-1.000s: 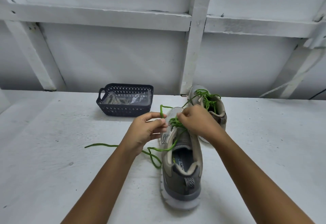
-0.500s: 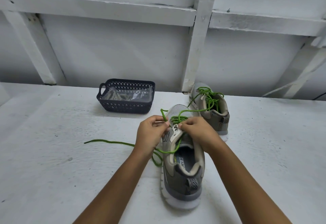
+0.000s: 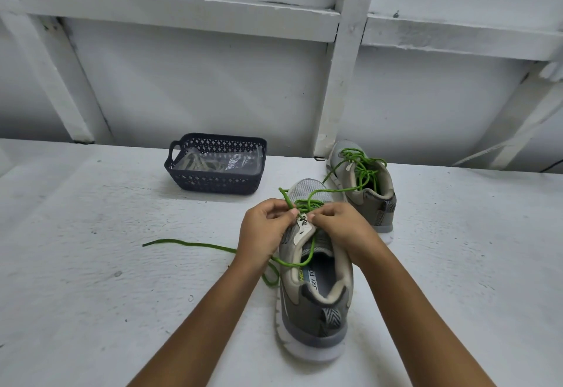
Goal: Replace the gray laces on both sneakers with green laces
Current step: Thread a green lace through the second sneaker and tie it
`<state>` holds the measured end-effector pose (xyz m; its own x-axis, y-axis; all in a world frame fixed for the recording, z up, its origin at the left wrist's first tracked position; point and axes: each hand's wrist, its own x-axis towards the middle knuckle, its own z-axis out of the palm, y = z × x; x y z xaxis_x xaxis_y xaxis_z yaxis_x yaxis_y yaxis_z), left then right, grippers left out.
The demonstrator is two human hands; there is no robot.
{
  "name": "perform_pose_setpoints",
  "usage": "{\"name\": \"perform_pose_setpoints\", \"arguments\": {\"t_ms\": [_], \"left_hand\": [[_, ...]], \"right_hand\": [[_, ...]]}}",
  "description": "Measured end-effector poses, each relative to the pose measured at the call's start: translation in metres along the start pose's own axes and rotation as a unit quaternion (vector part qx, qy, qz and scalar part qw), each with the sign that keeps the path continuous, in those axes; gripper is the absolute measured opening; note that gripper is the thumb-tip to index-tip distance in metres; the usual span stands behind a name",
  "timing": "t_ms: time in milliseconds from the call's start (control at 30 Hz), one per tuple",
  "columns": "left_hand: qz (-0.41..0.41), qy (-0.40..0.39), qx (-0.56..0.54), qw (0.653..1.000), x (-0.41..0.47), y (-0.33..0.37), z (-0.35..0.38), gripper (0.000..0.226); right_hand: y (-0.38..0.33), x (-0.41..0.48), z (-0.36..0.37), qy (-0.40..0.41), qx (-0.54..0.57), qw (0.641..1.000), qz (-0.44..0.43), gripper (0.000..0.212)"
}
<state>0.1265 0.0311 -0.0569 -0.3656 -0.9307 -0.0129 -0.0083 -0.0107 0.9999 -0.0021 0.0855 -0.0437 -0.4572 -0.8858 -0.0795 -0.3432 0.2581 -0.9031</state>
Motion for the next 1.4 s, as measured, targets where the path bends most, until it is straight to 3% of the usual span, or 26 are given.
{"name": "perform_pose_setpoints", "arguments": {"t_ms": [133,833,1200,1400], "left_hand": [[-0.007,-0.005,-0.027,1.000,-0.0011,0.0008,0.0001,0.015],[0.060,0.025,0.108,0.992,0.0000,-0.0052,0.0051,0.009],[-0.001,0.015,-0.021,1.000,0.0020,-0.0050,0.0023,0.017],[0.009,0.008,0.013,1.000,0.0032,-0.0063,0.0030,0.019]], "right_hand": [[0.0000,-0.0009,-0.0009,-0.007,0.000,1.000,-0.006,0.013],[0.0009,-0.0009,-0.0002,0.004,-0.009,1.000,-0.008,0.015],[0.0014,-0.0013,-0.0008,0.007,-0.017,1.000,-0.013,0.015],[0.0014,-0.0005,0.0007,0.009,-0.019,1.000,-0.010,0.016]]}}
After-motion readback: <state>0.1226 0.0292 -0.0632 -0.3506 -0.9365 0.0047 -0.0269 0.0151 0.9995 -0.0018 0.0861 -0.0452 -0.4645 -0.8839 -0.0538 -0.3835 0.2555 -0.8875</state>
